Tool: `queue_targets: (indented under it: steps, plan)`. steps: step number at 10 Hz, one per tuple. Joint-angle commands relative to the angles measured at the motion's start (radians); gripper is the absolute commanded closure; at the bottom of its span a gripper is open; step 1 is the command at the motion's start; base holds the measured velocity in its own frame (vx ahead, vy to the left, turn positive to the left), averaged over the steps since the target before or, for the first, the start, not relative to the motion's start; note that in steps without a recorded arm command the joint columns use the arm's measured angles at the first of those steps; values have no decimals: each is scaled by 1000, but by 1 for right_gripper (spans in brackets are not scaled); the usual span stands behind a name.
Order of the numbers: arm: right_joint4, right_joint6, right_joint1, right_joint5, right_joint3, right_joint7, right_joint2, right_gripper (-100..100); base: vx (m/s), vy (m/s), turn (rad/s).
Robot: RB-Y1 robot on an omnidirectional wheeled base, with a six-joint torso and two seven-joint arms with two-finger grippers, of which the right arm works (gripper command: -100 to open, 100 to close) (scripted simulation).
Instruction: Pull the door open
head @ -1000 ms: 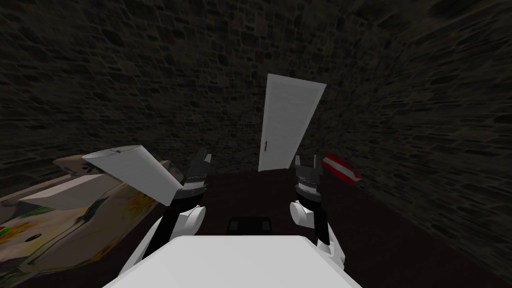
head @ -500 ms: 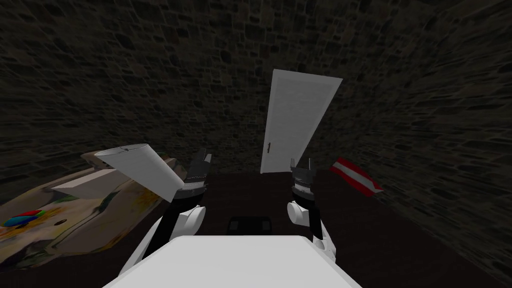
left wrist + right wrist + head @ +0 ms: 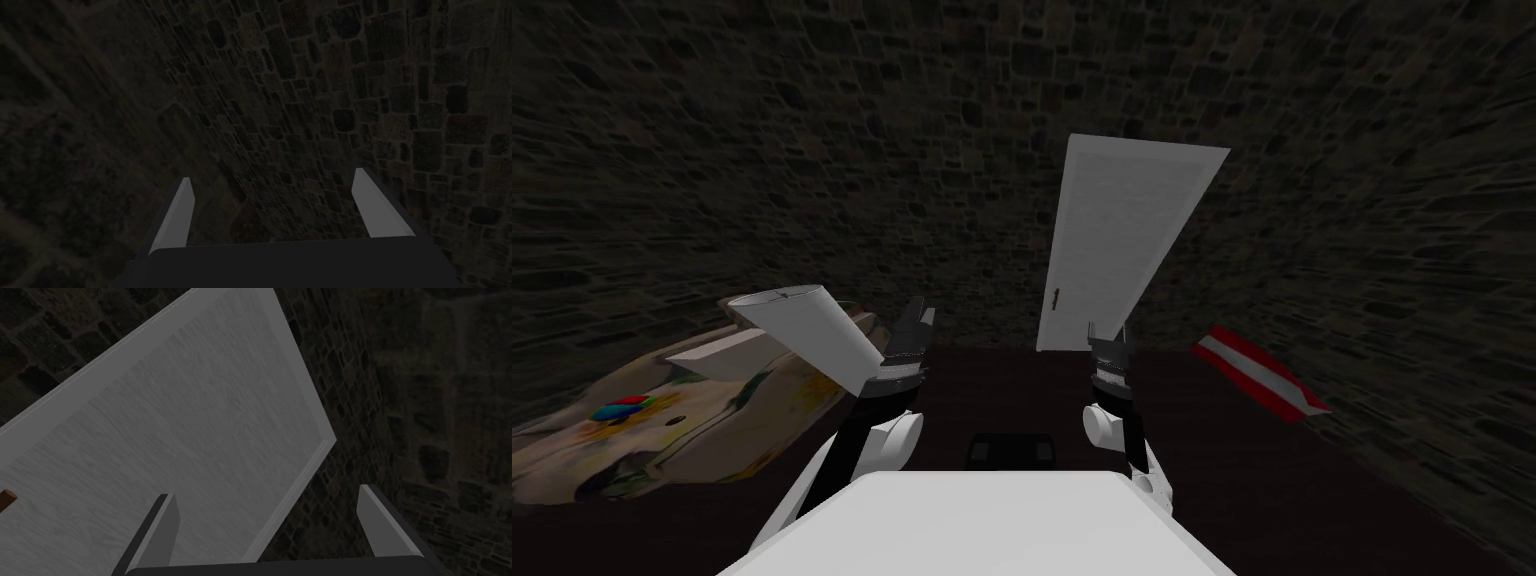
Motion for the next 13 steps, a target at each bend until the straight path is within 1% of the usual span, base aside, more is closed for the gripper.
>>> queue_targets:
  steps: [1, 13]
  plan:
    - [38, -8, -8, -25, 7, -34, -7, -100, 91, -49, 128]
    - [332, -64, -75, -212, 63, -268, -48, -100, 82, -63, 136]
